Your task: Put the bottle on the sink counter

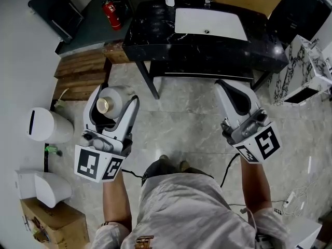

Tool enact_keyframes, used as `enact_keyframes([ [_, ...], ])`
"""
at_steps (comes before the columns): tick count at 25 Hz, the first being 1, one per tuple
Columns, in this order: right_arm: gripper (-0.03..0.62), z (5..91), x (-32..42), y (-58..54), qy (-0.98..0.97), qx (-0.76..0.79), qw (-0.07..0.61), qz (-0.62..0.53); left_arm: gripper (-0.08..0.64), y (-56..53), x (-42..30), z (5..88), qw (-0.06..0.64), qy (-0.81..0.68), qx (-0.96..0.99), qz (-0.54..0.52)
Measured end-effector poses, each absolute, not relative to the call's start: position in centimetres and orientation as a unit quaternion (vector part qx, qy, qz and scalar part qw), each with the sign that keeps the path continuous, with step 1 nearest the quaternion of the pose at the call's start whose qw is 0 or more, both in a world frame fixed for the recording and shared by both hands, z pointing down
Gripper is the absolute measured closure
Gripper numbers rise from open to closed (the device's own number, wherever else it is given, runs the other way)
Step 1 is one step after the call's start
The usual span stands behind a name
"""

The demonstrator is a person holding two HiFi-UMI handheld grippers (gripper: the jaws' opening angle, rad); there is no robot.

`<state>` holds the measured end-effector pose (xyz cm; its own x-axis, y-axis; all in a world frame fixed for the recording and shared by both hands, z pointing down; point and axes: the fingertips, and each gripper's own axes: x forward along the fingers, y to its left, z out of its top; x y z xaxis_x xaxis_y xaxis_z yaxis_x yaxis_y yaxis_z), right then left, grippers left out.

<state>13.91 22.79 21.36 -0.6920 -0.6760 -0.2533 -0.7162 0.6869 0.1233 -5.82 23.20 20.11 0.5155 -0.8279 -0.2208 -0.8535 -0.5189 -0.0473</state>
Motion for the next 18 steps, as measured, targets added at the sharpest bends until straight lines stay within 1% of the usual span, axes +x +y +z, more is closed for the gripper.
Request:
enact_keyframes([
  [9, 0.592, 22.4, 14.8, 18.3, 0.913, -0.387, 0.085, 0.103, 0.232, 18.3, -5.5, 20.9, 0.071, 0.485, -0.868, 0.082],
  [18, 0.592, 23.4, 12.3, 9.3, 0.909, -0.399, 0.065, 0.100, 0.233, 9.1, -8.3, 22.1, 0.065, 0.477, -0.872, 0.089],
])
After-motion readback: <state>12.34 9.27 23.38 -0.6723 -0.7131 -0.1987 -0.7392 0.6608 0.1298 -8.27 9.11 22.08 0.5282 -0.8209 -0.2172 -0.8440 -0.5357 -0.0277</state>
